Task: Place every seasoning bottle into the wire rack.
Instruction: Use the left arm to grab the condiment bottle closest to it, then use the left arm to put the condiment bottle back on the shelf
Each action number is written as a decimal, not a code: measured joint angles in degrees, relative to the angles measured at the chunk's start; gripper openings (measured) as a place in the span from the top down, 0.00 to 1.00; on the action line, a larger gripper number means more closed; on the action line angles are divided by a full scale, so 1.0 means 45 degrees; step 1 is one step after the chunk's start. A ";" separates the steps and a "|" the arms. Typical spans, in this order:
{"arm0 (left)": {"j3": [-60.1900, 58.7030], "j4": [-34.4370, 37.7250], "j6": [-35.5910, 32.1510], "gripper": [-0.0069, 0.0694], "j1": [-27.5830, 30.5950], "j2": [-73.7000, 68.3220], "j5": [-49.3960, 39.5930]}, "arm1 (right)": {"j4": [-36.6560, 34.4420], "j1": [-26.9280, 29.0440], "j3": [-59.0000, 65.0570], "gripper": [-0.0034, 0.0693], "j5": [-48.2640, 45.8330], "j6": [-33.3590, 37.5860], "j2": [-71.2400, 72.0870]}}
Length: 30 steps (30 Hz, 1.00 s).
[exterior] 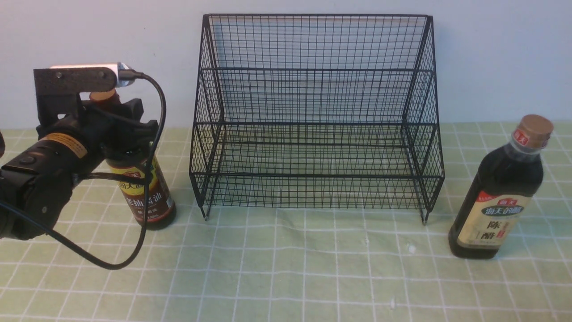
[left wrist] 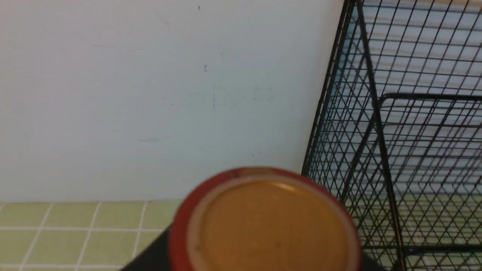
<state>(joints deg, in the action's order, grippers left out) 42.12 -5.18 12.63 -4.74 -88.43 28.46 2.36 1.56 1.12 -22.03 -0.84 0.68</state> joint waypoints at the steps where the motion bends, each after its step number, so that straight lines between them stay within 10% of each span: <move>1: 0.0000 -0.0133 0.0000 0.57 0.0000 0.0186 -0.0382 | 0.0000 0.0000 0.0000 0.97 0.0000 0.0000 0.0000; 16: 0.3896 -0.4055 0.2056 0.57 -0.0505 0.3113 -0.2123 | 0.0000 0.0000 0.0000 0.97 0.0000 0.0000 0.0000; 30: 0.8853 -0.6186 0.5631 0.57 -0.2386 -0.0764 -0.2055 | 0.0000 0.0000 0.0000 0.97 0.0000 0.0000 0.0000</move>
<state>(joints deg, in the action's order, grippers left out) 81.96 -33.02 37.96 -15.48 -91.86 19.21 2.36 1.56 1.12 -22.03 -0.84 0.68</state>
